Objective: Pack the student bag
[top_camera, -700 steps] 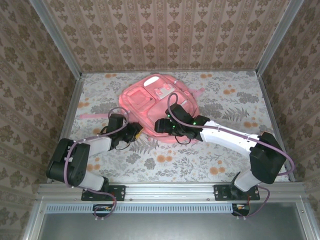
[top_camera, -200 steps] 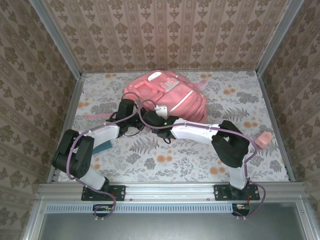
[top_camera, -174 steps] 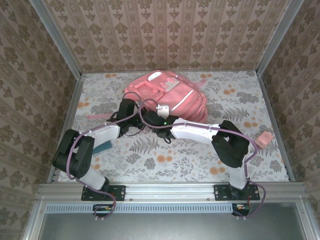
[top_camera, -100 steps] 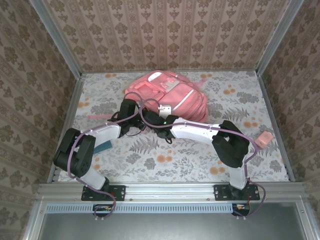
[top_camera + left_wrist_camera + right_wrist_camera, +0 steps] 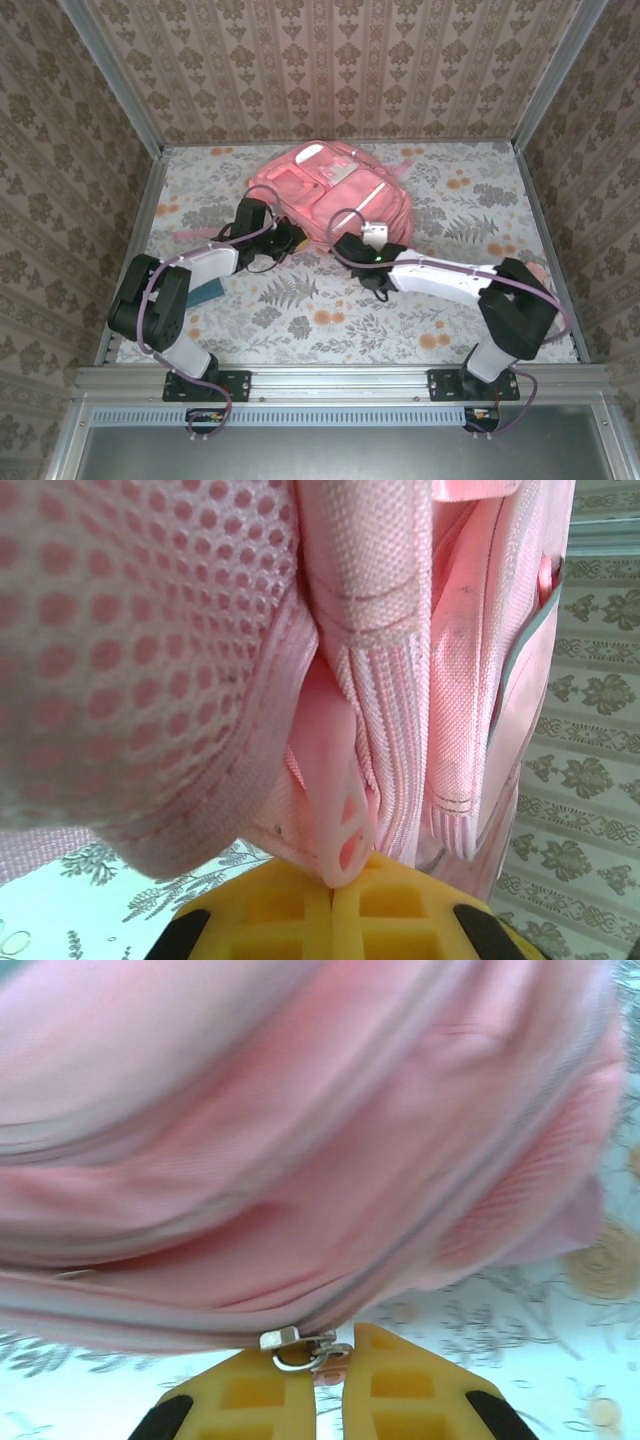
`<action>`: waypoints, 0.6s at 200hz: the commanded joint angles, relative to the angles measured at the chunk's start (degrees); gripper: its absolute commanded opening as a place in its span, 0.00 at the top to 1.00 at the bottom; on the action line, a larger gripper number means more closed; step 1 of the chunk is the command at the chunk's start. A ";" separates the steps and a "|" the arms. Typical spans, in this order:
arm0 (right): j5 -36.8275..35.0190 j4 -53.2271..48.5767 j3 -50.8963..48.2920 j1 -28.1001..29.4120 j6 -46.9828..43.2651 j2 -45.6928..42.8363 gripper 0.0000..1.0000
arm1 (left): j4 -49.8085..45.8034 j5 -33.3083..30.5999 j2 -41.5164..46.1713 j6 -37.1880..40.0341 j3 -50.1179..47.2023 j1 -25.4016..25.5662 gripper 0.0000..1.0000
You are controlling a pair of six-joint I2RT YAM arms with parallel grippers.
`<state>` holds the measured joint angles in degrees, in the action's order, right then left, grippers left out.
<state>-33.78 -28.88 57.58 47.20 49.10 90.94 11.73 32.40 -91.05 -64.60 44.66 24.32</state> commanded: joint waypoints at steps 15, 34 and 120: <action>9.10 -2.19 -1.71 -3.23 -12.62 -5.48 0.75 | -1.46 -2.23 -0.72 4.48 1.92 -2.88 0.98; 15.87 -3.54 0.96 -3.37 -18.73 -5.21 0.58 | -2.88 -2.52 -0.91 5.81 2.66 -3.44 0.96; 27.91 3.81 2.65 -6.42 -25.19 0.63 0.53 | -7.81 -1.69 -1.30 10.51 4.76 -6.72 0.90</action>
<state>-9.15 -26.79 58.00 40.88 26.50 87.92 4.62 31.07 -92.31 -57.28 46.65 19.05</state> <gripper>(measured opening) 0.509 0.094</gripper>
